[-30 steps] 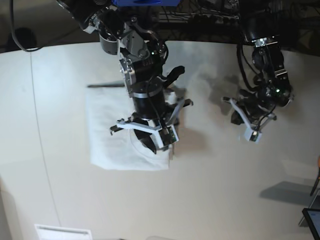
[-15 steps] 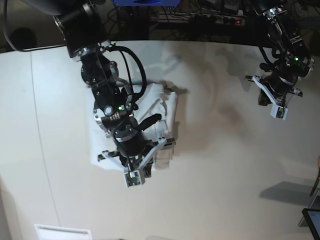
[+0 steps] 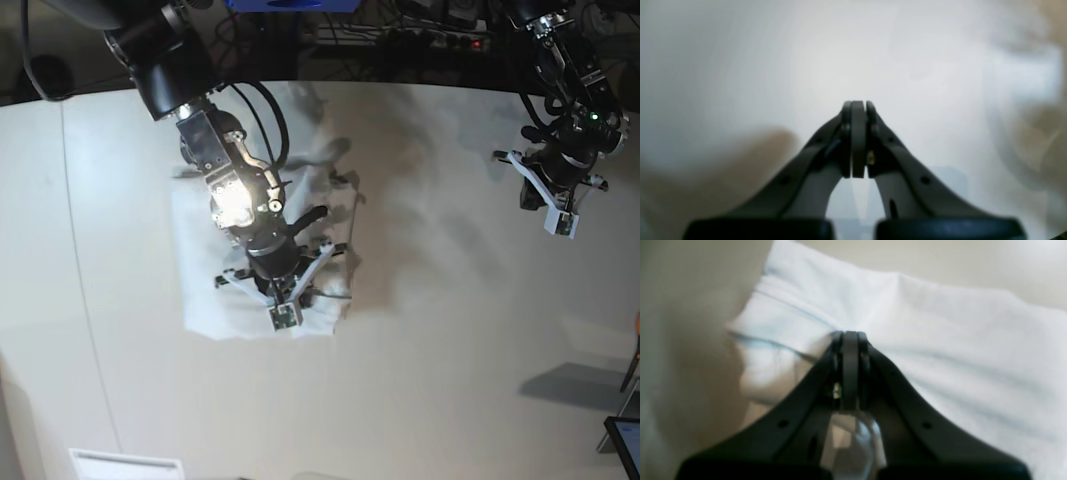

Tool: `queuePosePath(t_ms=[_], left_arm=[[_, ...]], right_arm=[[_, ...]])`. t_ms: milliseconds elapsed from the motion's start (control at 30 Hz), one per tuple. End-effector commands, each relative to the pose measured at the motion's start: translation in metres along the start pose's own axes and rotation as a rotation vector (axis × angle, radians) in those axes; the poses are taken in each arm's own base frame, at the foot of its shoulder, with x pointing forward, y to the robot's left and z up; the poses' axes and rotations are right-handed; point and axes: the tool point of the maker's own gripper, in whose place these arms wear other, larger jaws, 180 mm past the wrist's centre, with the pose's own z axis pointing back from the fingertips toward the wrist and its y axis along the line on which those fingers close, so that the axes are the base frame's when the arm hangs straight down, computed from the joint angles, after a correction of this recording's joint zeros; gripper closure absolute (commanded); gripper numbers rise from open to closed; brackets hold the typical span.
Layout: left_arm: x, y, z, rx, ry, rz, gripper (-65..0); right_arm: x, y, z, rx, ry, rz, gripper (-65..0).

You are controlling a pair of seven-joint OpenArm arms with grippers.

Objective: Fold the T-shirt properly
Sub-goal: 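Press and smooth the folded shirt with the right gripper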

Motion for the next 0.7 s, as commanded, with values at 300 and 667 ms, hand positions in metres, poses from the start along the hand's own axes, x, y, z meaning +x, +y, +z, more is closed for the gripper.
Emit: queuePosePath(t_ms=[300,667], left_arm=[[0.012,0.004,0.003,0.006,-0.043,-0.007,0.0],[0.019,-0.007,-0.002,-0.021,-0.047,-0.034,0.0]], right_arm=[[0.018,0.023,0.006,0.054,-0.053,0.037,-0.3],[0.059,-0.01,0.069,-0.038,-0.131,-0.047,-0.3]])
